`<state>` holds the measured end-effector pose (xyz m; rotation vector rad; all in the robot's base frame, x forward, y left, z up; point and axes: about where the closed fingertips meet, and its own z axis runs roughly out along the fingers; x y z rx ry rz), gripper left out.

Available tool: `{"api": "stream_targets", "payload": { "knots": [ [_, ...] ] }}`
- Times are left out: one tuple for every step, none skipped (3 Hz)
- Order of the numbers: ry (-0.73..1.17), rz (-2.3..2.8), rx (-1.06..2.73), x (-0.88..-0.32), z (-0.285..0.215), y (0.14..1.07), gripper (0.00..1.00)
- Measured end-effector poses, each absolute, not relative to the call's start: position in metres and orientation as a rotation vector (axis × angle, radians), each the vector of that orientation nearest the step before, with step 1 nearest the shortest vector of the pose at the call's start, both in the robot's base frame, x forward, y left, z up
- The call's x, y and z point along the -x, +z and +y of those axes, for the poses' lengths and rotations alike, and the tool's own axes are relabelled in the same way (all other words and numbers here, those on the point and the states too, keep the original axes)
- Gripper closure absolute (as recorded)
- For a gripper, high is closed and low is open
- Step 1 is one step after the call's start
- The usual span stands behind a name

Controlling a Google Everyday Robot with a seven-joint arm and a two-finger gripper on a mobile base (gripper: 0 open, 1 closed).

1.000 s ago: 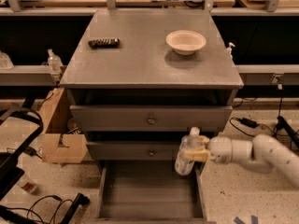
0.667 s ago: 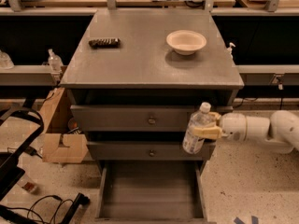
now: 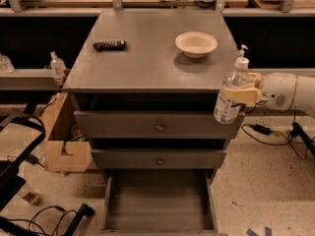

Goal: Pick blue plastic bottle from bottom drawer and place on counter

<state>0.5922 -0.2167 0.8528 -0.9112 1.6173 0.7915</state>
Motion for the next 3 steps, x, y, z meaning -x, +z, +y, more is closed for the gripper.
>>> {"api": "stream_targets", "payload": {
  "knots": [
    [0.796, 1.608, 0.919, -0.594, -0.211, 0.86, 1.0],
    [0.806, 1.582, 0.942, -0.597, -0.197, 0.881, 1.0],
    [0.81, 1.52, 0.994, -0.607, -0.168, 0.94, 1.0]
  ]
}}
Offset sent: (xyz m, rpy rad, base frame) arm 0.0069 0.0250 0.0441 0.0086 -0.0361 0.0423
